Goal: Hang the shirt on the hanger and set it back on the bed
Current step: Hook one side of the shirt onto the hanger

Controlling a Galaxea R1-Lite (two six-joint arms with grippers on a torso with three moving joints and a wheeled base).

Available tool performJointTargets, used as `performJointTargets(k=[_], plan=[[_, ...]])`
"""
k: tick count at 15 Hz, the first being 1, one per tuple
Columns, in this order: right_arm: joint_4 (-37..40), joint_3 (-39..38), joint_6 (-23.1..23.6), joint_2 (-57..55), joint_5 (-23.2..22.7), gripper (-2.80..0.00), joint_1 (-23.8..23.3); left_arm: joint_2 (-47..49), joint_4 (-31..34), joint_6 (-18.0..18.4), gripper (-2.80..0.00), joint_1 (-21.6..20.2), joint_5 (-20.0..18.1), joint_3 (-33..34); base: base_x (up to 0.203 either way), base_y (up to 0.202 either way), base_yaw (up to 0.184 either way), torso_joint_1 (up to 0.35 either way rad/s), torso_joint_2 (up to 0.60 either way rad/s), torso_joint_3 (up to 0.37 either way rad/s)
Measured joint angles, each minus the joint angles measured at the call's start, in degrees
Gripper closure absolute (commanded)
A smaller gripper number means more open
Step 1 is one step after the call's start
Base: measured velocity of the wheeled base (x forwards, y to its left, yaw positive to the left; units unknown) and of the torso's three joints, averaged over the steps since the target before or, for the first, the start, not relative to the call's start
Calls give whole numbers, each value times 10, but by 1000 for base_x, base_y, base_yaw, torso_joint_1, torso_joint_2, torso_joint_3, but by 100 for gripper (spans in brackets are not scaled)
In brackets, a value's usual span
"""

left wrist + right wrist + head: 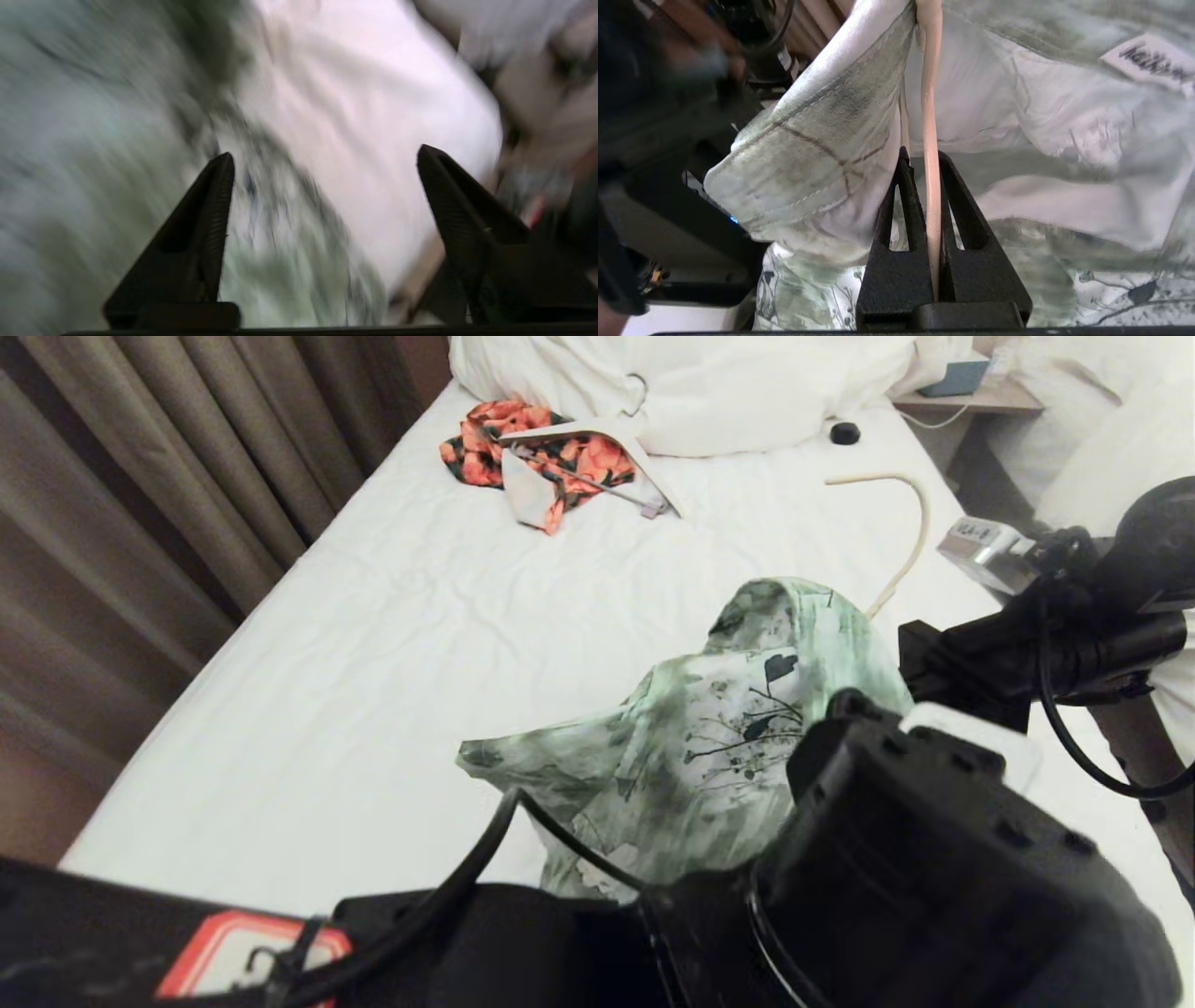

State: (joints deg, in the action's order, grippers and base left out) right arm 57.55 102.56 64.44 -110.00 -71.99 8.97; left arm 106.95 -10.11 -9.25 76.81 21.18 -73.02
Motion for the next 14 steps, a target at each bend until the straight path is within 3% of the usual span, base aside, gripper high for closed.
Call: performJointTargets(k=[5,6,11,14], plan=[[0,-1,0,19,-2,0,-11,-35,4,-4,-280,11,20,64,0,0,0,0,0,0],[1,-1,0,23,-2,0,-12,-46,5,-5,0,11,30,81,0,0,0,0,0,0],[0,2,-5,35,3,0,0,-152,7,3,0,18,63,193,0,0,0,0,0,0],[1,0,-9,52,16,0,18,-266,8,16,0,-6,71,266,0,0,0,0,0,0]])
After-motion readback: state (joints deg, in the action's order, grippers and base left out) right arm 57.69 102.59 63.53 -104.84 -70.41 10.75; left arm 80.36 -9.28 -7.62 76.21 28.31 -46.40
